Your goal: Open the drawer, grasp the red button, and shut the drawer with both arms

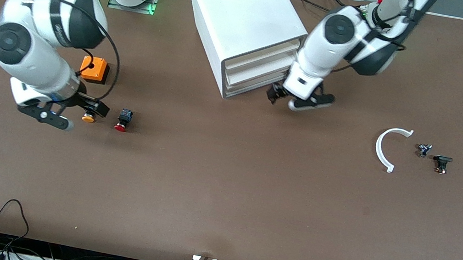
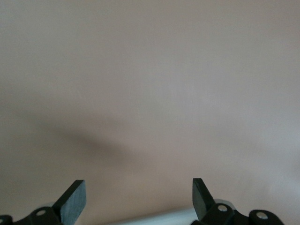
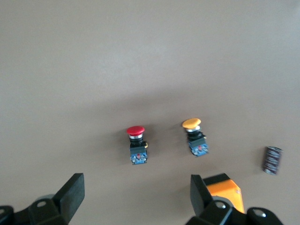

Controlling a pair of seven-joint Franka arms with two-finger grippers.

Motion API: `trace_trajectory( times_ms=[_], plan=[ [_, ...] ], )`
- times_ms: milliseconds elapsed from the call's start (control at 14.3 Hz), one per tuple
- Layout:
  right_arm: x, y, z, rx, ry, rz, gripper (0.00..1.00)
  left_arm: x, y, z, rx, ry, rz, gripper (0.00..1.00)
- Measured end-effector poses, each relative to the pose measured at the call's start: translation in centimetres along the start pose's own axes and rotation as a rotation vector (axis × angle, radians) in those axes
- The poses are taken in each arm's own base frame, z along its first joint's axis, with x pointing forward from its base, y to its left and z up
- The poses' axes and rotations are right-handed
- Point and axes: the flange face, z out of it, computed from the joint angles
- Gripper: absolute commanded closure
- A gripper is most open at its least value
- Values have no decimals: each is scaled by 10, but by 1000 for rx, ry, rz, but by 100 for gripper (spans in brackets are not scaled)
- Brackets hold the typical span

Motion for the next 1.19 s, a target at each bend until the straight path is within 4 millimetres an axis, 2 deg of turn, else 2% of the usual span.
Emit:
trace_trajectory(
  times_ms=[140,350,490,630,770,840,980,1190],
  plan=[
    [8,14,-38,5,11,23,0,42,-19,-36,-31,58,-68,0],
    [21,49,-68,5,10,-20,0,86,-54,-94,-14,112,38,0],
    [29,78,-83,6,8,-87,0,118,-91,-140,28,114,157,0],
    [35,104,-93,7,10,-166,0,146,-132,-196,65,88,271,0],
    [37,124,-100,7,17,-213,0,161,-162,-245,90,47,357,0],
    [38,136,-101,4,11,-216,0,164,-171,-263,95,34,395,0],
    [40,165,-98,-4,-9,-224,0,167,-178,-281,99,25,446,0],
    [33,198,-87,-7,-38,-204,0,171,-178,-272,120,9,467,0]
  ],
)
